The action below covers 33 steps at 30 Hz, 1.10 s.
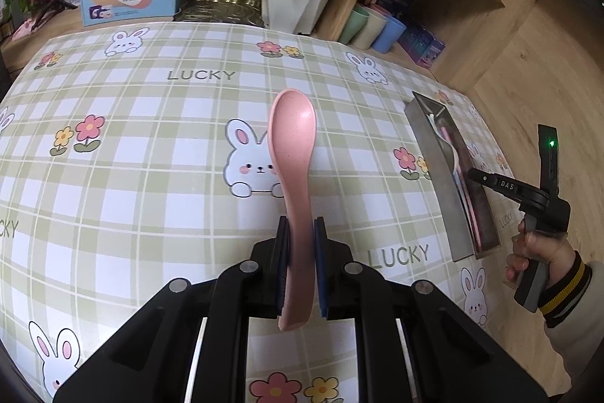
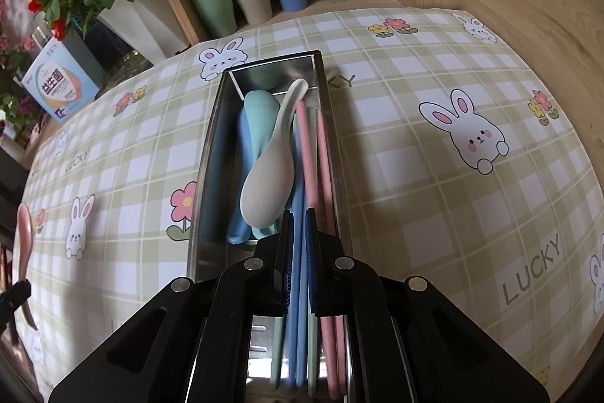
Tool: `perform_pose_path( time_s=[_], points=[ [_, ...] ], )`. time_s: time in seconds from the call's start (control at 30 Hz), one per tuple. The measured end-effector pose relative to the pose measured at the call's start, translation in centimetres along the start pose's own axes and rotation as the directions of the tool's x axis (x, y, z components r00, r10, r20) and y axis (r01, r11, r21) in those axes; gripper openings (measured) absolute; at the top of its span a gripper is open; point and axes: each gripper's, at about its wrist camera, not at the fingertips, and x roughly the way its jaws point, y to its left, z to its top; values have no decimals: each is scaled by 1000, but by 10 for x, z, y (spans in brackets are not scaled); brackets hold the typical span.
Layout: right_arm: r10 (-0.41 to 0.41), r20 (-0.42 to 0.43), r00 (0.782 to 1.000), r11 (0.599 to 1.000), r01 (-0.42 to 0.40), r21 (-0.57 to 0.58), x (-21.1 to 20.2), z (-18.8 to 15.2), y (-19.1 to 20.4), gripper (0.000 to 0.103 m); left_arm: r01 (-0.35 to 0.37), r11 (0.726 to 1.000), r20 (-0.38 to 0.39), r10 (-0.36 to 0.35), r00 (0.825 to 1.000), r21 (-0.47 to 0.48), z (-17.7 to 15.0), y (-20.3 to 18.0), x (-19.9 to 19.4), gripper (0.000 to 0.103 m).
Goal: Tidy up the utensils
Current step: 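Carry the pink chopstick into the steel tray and open the right gripper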
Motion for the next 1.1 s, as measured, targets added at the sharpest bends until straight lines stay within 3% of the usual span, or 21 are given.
perform_pose_path(
  time_s=[0.53, 0.6, 0.73, 0.77, 0.8, 0.9, 1.1],
  points=[
    [88, 23, 996, 996, -88, -6, -37, -15, -8, 11, 77, 995, -83, -72, 994, 60, 22, -66, 26, 12],
    [98, 36, 995, 995, -98, 5, -43, -15, -14, 24, 92, 993, -93, -85, 992, 77, 29, -82, 32, 12],
    [94, 74, 993, 995, -95, 6, -54, -15, -26, 34, 114, 988, -115, -102, 988, 104, 41, -112, 47, 12],
    [96, 78, 992, 995, -97, 12, -56, -15, -29, 46, 117, 987, -120, -103, 987, 109, 44, -118, 51, 12],
    [101, 84, 991, 995, -103, 18, -58, -15, -33, 51, 119, 986, -127, -104, 986, 113, 49, -126, 57, 12],
    [113, 85, 990, 993, -117, 34, -60, -15, -42, 56, 121, 986, -148, -104, 984, 115, 62, -147, 75, 12],
    [127, 95, 987, 987, -135, 85, -63, -18, -63, 57, 115, 988, -202, -93, 975, 100, 84, -189, 120, 12]
  ],
)
